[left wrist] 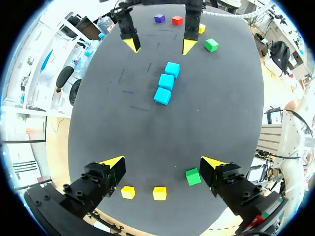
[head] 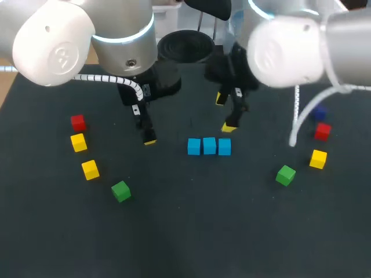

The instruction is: Place the blue cubes, place green cubes on the blue cubes, place the yellow cubes on the green cubes, then place the red cubes on the yellow cubes, and place purple cube on the red cubes.

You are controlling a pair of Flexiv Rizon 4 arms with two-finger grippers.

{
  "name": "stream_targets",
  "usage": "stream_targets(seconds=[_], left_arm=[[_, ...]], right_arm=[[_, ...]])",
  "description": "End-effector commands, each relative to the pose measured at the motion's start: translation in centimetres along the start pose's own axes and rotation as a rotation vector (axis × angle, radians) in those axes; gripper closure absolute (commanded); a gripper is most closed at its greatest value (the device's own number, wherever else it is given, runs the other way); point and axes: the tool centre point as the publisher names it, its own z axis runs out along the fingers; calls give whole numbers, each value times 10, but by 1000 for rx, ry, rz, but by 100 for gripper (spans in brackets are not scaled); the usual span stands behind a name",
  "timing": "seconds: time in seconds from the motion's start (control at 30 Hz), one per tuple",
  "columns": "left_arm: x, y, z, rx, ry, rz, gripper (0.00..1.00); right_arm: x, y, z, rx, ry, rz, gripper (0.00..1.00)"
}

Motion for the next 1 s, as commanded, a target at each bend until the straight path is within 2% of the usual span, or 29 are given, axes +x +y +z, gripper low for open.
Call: stream_targets(seconds=[0.03, 0.2, 0.4, 0.47, 0.6, 0.7, 0.83, 1.0], left_arm=[[0, 0, 0, -2, 0, -1, 0], [0, 0, 0, -2, 0, -1, 0], [0, 0, 0, -2, 0, -1, 0], [0, 0, 0, -2, 0, -1, 0], [0, 0, 0, -2, 0, -1, 0], [0, 0, 0, -2, 0, -1, 0], [0, 0, 0, -2, 0, -1, 0], [0, 0, 0, -2, 0, -1, 0]], right_arm=[[1, 6, -6, -104, 27, 20, 0], [7, 21, -4, -87, 37, 119, 0], [5, 33, 7, 3, 13, 226, 0], [2, 39, 9, 48, 9, 213, 0], [-1, 50, 15, 153, 95, 107, 0], [5, 54, 22, 169, 153, 70, 0], [17, 50, 25, 176, 214, 97, 0], [23, 43, 34, 197, 186, 175, 0]])
